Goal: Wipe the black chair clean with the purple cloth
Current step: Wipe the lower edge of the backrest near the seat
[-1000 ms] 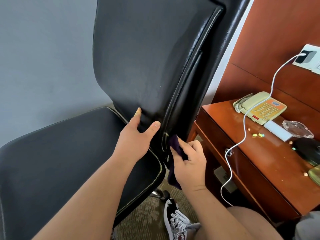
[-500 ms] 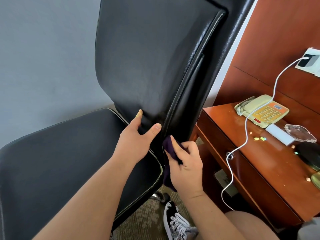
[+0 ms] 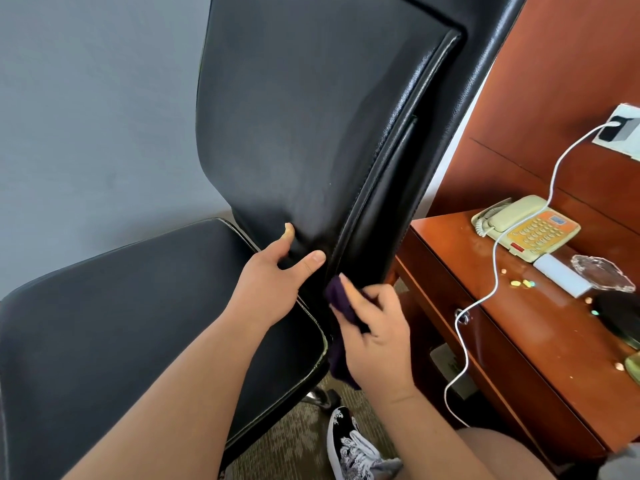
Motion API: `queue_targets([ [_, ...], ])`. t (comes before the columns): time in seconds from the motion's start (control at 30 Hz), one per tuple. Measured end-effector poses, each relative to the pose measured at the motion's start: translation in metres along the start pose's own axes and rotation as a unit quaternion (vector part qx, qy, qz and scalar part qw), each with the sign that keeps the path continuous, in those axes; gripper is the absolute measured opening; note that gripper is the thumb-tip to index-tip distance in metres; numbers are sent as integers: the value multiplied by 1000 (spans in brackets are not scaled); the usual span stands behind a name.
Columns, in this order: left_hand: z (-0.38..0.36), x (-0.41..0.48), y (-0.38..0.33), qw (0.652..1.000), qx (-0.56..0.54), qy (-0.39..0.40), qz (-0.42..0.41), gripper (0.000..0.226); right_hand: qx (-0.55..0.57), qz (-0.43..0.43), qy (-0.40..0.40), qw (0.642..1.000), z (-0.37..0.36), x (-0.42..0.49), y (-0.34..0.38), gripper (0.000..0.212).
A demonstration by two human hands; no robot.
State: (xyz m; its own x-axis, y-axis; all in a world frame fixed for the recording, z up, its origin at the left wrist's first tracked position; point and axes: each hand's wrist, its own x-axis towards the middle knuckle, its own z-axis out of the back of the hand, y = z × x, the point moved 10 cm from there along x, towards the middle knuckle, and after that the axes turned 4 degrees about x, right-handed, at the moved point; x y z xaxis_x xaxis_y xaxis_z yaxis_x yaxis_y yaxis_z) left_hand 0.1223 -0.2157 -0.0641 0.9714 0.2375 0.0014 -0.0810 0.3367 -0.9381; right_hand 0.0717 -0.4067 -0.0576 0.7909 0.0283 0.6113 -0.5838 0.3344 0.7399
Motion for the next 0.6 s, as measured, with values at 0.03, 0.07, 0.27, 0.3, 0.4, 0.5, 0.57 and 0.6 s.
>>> queue_targets([
  [0.03,0,1,0,1000,1,2,-2,79,-8,-10,4,1000,0,-4,-4,48],
  [0.07,-1,1,0,1000,3,4,-3,78,-22,-8,1,1000,2,-4,-3,50],
  [0.27,-3,4,0,1000,-19,10,1,80,-61,116,-96,987,41,45,60,42],
  [0.3,-3,3,1,1000,-19,11,2,80,-72,128,-115,983,48,57,70,41],
  [0.4,-3,2,3,1000,-16,15,5,82,-91,130,-141,977,53,75,81,40],
  [0.5,-2,3,2,1000,-17,10,3,82,-109,106,-86,985,30,54,67,43],
  [0.57,-2,3,0,1000,-2,7,-1,80,-139,84,-18,987,10,24,49,42],
  [0.6,-2,2,-1,1000,11,9,-2,79,-155,76,6,985,4,11,42,39],
])
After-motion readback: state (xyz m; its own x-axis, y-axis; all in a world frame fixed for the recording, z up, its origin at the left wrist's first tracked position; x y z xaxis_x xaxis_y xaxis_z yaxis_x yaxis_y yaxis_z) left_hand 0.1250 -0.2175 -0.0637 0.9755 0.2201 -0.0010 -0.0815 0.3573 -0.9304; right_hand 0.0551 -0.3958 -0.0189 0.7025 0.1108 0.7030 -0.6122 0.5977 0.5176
